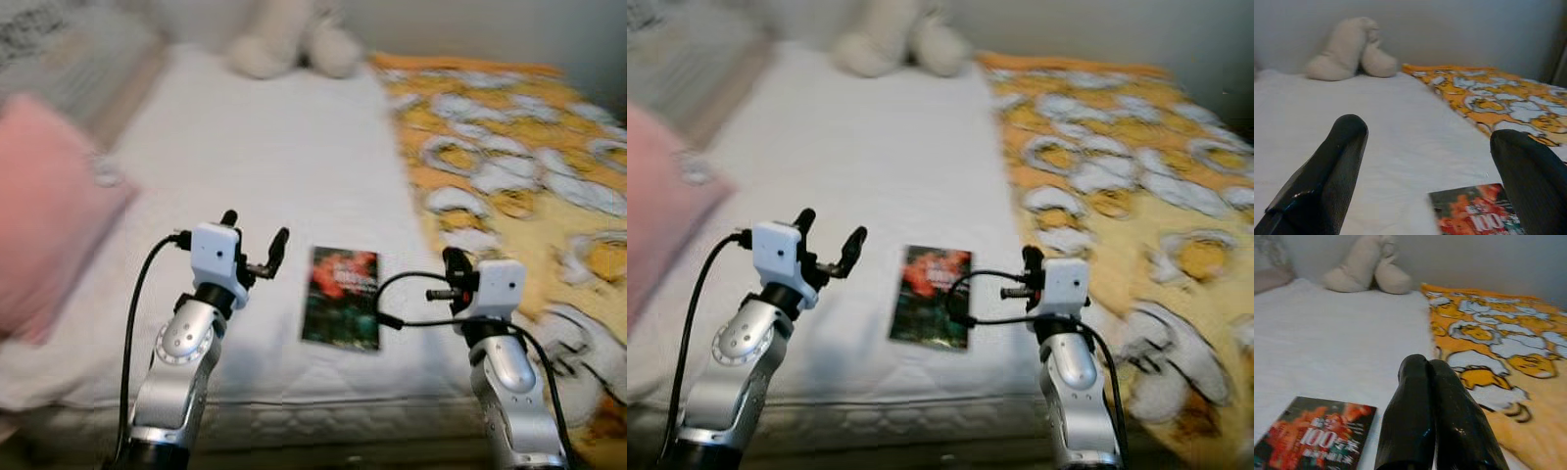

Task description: Clean up the room

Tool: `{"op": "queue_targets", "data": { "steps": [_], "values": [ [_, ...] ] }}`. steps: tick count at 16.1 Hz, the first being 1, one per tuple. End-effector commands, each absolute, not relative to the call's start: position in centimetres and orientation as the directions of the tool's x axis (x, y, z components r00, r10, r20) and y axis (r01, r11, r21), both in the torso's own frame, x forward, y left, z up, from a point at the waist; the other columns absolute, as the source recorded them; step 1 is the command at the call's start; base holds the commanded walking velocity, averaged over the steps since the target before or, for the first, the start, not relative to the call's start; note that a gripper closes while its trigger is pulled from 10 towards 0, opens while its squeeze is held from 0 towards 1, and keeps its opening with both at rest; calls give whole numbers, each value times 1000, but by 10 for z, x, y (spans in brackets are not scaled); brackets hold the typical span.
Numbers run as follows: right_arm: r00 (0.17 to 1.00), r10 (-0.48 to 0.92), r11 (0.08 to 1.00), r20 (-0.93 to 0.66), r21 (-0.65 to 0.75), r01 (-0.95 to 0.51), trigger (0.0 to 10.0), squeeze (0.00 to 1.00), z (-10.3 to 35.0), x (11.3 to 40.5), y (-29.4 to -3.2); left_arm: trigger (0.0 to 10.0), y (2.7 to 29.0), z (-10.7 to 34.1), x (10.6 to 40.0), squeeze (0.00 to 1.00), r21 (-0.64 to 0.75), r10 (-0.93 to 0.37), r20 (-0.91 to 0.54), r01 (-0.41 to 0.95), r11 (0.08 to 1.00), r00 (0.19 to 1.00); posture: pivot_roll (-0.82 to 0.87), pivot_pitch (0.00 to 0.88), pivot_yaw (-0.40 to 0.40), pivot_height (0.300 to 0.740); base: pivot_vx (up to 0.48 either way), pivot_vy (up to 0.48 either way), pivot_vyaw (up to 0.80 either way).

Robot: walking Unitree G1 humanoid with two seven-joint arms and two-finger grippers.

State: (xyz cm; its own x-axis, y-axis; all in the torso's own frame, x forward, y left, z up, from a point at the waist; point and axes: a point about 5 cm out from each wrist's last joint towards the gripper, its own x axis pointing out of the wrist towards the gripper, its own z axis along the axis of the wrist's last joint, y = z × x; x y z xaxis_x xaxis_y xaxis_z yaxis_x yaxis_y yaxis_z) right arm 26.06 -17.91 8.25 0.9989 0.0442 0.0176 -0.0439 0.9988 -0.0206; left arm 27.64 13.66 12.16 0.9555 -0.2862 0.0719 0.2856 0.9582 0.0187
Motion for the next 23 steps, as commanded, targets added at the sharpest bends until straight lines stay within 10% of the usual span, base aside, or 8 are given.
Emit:
{"op": "queue_targets", "data": {
  "steps": [1,4,5,23],
  "values": [
    [999,53,998,11,-36,-53,10000,0,84,263,-177,10000,139,124,276,0,30,-276,74,275,961,958,47,0,-43,740,0,0,0],
    [1000,2,1000,-22,11,-2,10000,0,80,268,-181,10000,141,125,277,0,33,-266,76,265,964,961,56,0,-37,740,0,0,0],
    [996,-18,992,-82,120,28,10000,1000,73,277,-181,10000,145,127,277,0,36,-255,78,253,967,964,72,0,-33,740,0,0,0],
    [985,-66,997,-159,33,72,10000,1000,53,275,-187,10000,134,132,270,0,88,-455,57,449,889,889,99,0,-36,740,0,0,-27]
  ]
}}
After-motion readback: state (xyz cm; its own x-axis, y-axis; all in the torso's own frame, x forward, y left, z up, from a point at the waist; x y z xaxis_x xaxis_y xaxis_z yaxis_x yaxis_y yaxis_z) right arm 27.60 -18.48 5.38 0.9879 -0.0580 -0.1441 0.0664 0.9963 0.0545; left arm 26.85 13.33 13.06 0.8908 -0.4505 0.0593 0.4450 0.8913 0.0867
